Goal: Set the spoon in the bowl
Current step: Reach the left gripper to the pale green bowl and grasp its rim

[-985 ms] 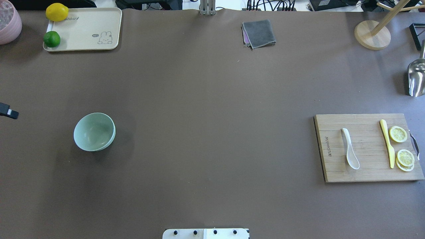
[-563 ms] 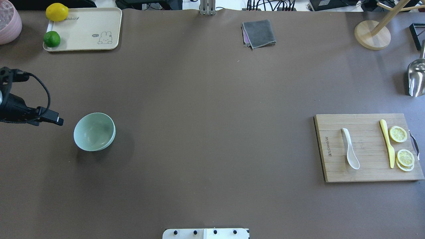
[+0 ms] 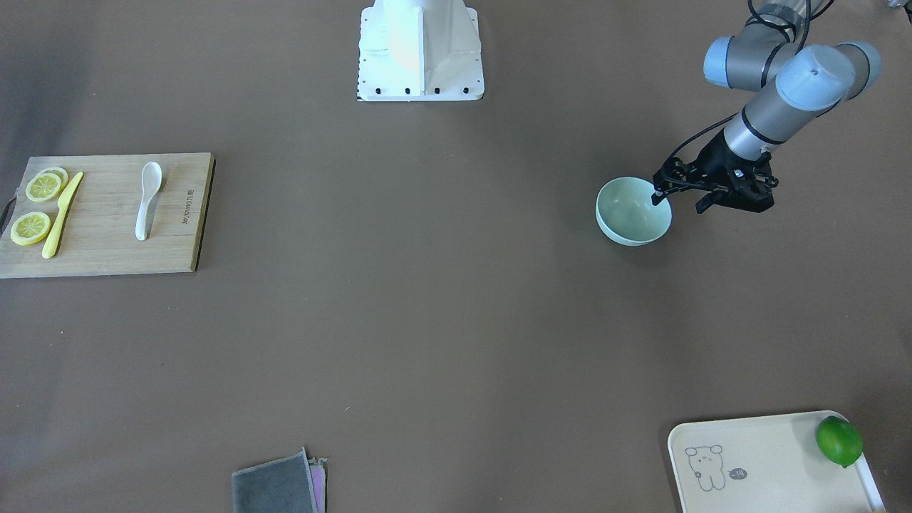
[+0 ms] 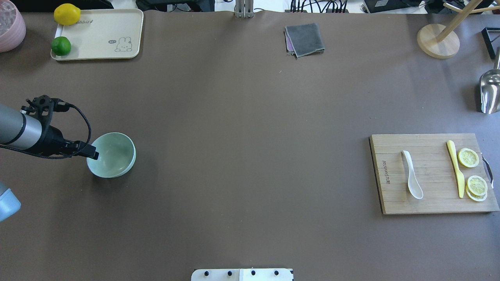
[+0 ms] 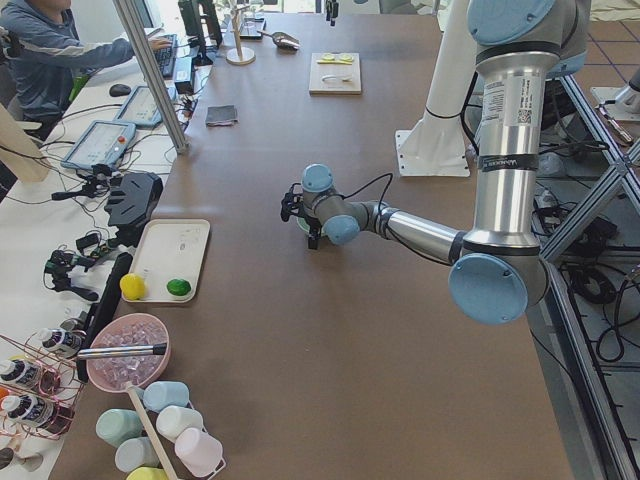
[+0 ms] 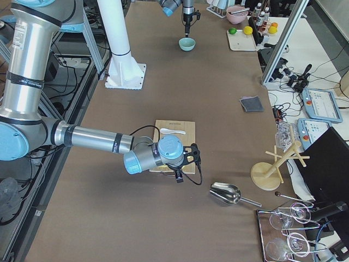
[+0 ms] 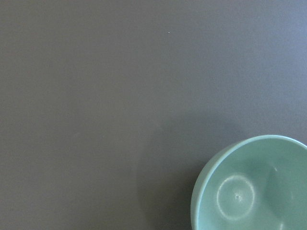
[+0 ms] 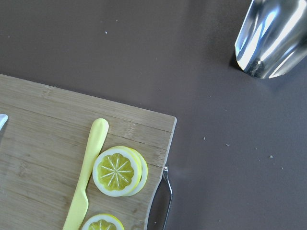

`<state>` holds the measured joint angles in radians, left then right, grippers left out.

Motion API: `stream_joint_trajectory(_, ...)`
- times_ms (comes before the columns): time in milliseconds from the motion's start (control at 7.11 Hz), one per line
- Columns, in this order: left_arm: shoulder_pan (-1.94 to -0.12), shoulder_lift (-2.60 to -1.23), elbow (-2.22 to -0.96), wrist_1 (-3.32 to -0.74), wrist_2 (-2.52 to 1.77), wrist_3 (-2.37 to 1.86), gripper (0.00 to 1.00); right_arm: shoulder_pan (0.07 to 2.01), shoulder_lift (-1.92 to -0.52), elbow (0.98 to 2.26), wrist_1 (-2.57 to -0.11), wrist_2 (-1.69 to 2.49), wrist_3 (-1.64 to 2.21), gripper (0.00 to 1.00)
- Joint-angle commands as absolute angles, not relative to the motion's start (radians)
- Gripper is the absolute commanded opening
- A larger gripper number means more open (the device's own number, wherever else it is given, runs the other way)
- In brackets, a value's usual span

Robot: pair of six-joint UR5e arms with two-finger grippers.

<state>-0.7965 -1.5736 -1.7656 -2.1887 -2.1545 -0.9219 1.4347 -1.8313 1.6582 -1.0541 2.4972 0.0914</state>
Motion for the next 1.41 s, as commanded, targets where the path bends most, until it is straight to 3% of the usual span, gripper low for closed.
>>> stream_joint_trajectory(0, -0.778, -1.580, -1.763, -2.189, -2.146, -0.925, 0.03, 1.427, -1.832, 1.660, -1.052, 2.497, 0.095, 1.00)
stream_joint_trajectory(563, -0.778, -1.638, -1.795, -2.175, -2.154, -1.031, 0.00, 1.408, -1.818, 1.664, -1.052, 2.496, 0.160, 1.00)
stream_joint_trajectory(985, -0.697, -1.892, -1.796, -2.029, -2.117, -1.329, 0.00, 1.245, -1.665, 1.675, -0.973, 2.468, 0.576, 1.00)
stream_joint_trajectory(1267, -0.535, -2.082, -1.787, -1.831, -1.946, -1.443, 0.00, 1.090, -1.649, 1.727, -0.917, 2.345, 0.753, 1.00)
